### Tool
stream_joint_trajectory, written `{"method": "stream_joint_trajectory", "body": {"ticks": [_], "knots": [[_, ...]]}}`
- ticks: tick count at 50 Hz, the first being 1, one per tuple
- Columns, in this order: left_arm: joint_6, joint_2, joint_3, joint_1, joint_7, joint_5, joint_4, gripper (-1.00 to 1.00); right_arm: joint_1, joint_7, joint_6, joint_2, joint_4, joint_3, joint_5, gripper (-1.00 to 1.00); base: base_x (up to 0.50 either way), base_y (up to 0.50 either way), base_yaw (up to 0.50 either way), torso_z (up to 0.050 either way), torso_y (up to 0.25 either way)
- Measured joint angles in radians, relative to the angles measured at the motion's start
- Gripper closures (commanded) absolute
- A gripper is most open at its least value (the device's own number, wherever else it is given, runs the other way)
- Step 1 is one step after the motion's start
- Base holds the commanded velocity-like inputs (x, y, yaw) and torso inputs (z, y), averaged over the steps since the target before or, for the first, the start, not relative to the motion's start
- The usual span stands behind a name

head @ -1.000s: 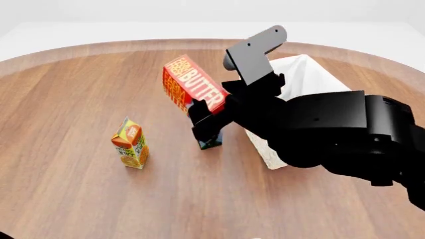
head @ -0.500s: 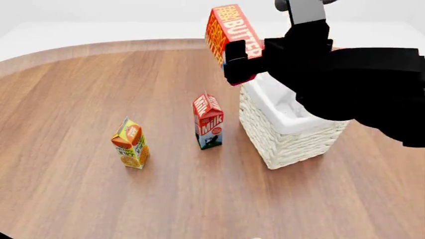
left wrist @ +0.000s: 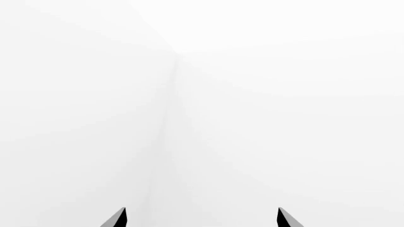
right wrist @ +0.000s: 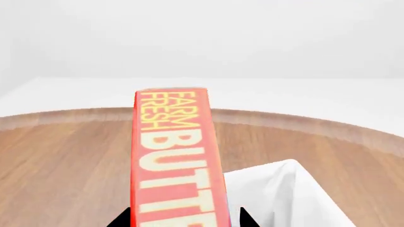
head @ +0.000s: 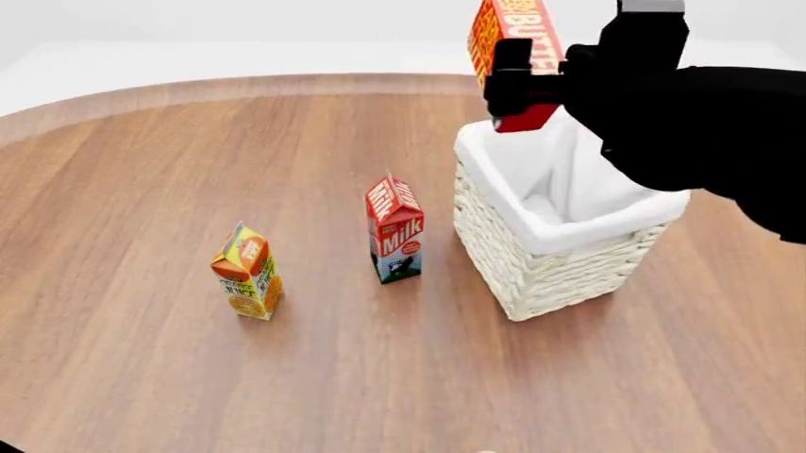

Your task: Pick up the cream cheese box and the butter, and put them in the basket.

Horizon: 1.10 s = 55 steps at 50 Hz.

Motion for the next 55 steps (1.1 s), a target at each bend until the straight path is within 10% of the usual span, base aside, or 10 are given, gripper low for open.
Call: {"method": "stream_joint_trajectory", "body": {"ticks": [55], "knots": [[0.031, 0.005, -0.003, 0.009, 0.007, 0.001, -0.023, -1.0, -0.124, 0.114, -0.123, -0.063, 0.249, -0.02, -0.099, 1.0, 0.0, 0.0, 0.0, 0.0, 0.001]]}}
